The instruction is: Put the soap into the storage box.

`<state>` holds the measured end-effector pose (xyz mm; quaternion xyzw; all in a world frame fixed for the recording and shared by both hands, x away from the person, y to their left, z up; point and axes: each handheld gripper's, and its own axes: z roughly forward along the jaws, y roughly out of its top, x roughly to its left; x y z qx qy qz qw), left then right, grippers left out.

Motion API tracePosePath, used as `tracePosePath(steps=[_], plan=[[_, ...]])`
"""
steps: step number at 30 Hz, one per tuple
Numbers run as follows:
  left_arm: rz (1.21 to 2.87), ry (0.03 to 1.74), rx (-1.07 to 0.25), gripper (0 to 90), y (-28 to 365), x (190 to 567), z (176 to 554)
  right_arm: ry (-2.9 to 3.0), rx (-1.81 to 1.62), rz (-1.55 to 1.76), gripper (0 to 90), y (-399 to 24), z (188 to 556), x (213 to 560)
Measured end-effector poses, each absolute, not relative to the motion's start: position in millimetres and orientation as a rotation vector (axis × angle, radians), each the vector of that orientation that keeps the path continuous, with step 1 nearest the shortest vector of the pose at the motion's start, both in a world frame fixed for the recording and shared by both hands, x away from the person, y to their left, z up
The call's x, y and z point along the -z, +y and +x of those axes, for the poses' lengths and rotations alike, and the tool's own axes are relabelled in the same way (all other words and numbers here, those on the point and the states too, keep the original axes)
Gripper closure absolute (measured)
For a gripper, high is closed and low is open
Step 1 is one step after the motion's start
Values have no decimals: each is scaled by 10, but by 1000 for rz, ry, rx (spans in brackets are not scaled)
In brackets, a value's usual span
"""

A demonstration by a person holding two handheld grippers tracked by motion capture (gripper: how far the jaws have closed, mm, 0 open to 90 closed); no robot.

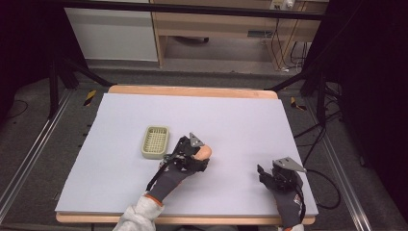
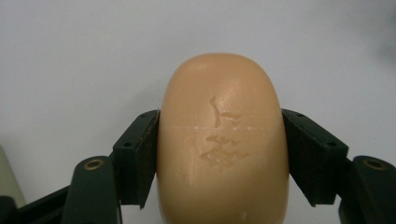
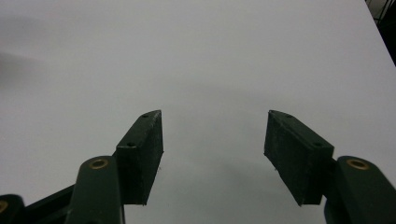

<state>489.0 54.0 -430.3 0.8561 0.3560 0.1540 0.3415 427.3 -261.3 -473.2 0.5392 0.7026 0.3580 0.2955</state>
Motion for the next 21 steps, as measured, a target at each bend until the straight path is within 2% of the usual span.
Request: tracePosePath(steps=[21], plan=[[2151, 997, -456, 316, 1079, 4152, 4836, 1866, -949, 1439, 373, -2616, 4270, 4734]])
